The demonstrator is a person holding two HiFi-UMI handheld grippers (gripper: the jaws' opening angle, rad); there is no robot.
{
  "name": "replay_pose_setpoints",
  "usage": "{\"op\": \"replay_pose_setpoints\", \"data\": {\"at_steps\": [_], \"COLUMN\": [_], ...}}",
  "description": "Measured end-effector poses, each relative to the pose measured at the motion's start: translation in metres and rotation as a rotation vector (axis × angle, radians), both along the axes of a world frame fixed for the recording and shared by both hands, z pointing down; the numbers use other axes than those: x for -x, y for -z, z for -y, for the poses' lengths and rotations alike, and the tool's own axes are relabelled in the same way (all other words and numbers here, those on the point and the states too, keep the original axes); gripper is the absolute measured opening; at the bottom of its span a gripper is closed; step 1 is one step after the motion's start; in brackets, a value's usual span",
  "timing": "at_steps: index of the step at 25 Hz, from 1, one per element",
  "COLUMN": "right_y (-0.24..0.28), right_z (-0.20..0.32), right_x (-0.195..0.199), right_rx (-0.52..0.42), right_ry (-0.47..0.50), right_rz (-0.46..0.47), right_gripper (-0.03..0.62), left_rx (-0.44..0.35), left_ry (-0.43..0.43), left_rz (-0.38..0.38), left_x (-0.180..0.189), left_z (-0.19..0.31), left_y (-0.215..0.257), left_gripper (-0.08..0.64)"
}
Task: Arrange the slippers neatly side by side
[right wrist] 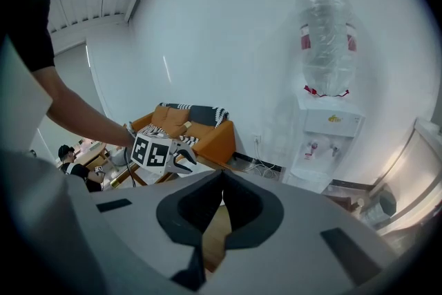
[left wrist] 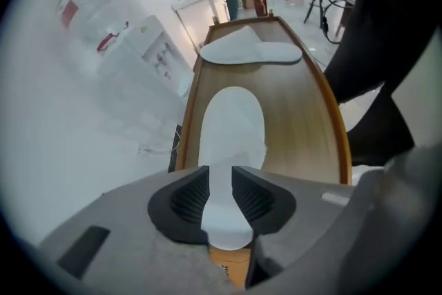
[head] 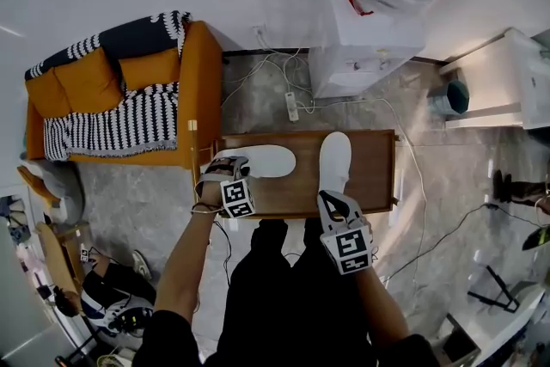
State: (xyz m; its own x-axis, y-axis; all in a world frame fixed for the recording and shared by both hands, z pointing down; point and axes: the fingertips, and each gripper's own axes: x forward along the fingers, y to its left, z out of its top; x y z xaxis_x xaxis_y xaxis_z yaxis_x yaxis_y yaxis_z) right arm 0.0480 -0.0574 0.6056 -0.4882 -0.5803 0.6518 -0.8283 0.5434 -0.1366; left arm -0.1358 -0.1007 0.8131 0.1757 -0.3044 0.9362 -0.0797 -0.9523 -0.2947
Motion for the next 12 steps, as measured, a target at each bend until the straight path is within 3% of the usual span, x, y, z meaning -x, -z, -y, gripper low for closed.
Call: {"op": "replay_pose_setpoints", "data": {"at_steps": [12], "right_y": [-0.005], "right_z": [0.0], "right_x": [-0.003], "right_rx": [0.012], "right_ry": [-0.009], "right_rz": [0.003], "right_gripper": [0.012], "left_rx": [-0.004], "left_ry": [-0.123], "left_rz": [0.063], "left_x": [-0.012], "left_z": [0.008], "left_y": [-0.021], "left_gripper": [0.104]}}
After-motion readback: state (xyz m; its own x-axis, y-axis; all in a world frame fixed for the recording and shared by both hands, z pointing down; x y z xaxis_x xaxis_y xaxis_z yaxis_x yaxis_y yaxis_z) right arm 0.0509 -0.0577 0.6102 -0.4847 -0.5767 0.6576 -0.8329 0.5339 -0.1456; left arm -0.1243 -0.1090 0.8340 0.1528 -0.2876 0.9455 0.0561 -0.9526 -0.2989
